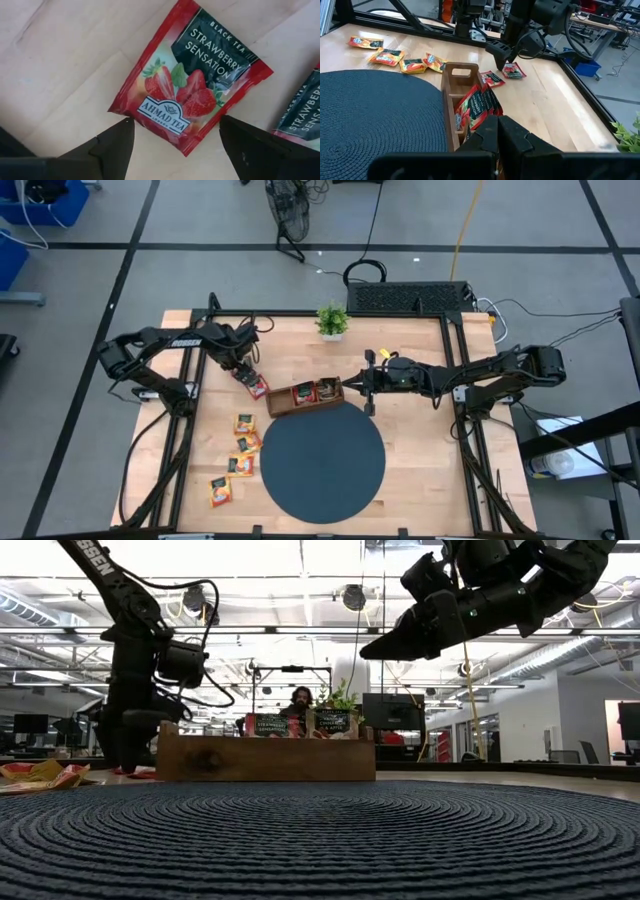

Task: Pick & Place Tea
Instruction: Put the top red tea bag into the middle slot of the wooden organizer

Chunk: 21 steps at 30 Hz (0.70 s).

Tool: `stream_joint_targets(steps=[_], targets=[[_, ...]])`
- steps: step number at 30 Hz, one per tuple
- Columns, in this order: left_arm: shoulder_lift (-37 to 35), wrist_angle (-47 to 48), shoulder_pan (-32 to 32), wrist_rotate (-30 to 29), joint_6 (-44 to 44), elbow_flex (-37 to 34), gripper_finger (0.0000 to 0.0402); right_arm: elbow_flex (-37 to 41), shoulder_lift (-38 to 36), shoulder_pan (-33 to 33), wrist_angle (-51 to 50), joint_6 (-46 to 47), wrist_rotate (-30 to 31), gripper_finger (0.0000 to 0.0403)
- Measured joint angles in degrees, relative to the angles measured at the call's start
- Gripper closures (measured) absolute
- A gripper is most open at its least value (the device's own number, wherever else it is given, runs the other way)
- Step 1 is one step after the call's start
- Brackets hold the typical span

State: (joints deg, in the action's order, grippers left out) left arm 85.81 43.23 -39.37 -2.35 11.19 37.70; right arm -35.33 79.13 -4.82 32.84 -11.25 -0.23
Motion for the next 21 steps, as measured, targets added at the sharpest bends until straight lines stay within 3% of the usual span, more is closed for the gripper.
stream_joint_targets(steps=[6, 11, 17, 21], targets=[[0.0, -0.3, 0.5, 0.7, -0.4, -0.2, 0.0138, 0.0, 0.0, 0.0, 0.4, 0.0, 0.0, 0.0403], [0.1, -0.7, 0.6, 1.7, -0.6, -0.4, 0.0227, 0.0, 0.0, 0.0, 0.4, 0.0, 0.0, 0.0403], [0.2, -2.6, 0.6, 2.0, -1.1, -0.4, 0.0376, 0.0, 0.0, 0.0, 0.4, 0.1, 0.0, 0.0403], [0.4, -1.5, 0.6, 1.4, -3.6, 0.5, 0.039, 0.0, 0.0, 0.0, 0.4, 0.1, 0.0, 0.0403]])
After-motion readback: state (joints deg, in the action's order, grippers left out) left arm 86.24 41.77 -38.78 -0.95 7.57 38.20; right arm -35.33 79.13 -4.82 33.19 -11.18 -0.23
